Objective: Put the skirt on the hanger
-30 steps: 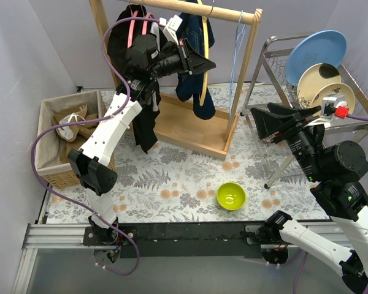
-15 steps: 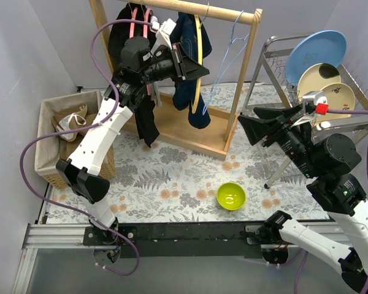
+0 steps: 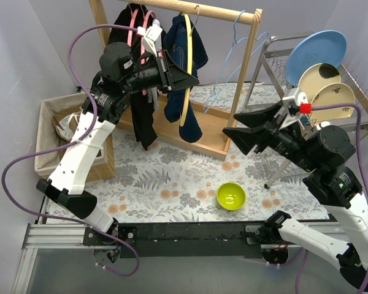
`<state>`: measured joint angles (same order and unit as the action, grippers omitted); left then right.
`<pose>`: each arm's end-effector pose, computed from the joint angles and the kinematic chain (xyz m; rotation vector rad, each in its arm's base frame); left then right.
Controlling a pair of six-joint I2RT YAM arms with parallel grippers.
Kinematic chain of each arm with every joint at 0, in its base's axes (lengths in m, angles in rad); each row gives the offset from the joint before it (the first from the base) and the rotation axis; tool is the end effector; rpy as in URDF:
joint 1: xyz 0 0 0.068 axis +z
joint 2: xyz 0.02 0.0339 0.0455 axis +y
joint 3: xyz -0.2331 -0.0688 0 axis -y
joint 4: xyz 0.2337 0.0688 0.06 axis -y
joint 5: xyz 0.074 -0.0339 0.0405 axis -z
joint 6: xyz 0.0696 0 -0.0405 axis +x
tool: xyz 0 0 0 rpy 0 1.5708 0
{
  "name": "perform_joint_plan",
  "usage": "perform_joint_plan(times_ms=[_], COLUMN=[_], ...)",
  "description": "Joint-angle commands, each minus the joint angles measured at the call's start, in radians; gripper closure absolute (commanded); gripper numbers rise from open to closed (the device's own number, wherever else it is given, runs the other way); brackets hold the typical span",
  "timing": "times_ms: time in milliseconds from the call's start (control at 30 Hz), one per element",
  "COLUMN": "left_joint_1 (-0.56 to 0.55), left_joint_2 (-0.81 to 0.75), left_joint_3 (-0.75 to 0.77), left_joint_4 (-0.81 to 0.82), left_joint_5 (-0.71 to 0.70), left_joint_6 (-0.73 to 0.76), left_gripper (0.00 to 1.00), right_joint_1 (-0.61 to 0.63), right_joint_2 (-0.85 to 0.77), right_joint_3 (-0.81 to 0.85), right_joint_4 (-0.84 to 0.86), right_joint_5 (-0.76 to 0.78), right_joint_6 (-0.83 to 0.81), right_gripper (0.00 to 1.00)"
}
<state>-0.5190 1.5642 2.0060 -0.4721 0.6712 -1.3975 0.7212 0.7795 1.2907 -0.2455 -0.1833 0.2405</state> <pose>0.2673 -0.2025 0.4969 -0.2273 2.0038 -1.8993 0.1164 0.1192 0.4814 -0.4825 1.2817 0.9337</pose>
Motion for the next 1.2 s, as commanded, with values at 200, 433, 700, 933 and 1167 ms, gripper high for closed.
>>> perform_joint_plan(times_ms=[200,433,700,933,1167], left_joint_1=[0.002,0.001,0.002,0.002,0.002], left_joint_2=[-0.19,-0.263,-0.314,-0.349,-0.357], left_joint_3=[-0.016,-0.059,-0.131,-0.144,-0.113], left_joint_4=[0.118,0.148,0.182,0.204,0.176], left_joint_5=[0.091,0.087,0.079,0.077,0.094], left_joint_6=[-0.034,-0.09,-0.126,-0.146,-0.159], left_gripper=[1.0,1.0,1.0,1.0,1.0], right_joint_1=[-0.002,0.027,0.179,0.305,0.323], right_joint_2=[0.156,0.211,0.277,0.337,0.265], right_joint_3=[0.09,0.064,0.042,0.045,-0.042], right_joint_4=[0.015,0.049,0.121,0.13,0.153], right_joint_5=[-0.22,-0.246,-0.236,0.013,0.241], right_joint_6=[0.003,0.005,-0.003,-0.047,-0.04], right_gripper=[0.25,0.2,0.18,0.18,0.98])
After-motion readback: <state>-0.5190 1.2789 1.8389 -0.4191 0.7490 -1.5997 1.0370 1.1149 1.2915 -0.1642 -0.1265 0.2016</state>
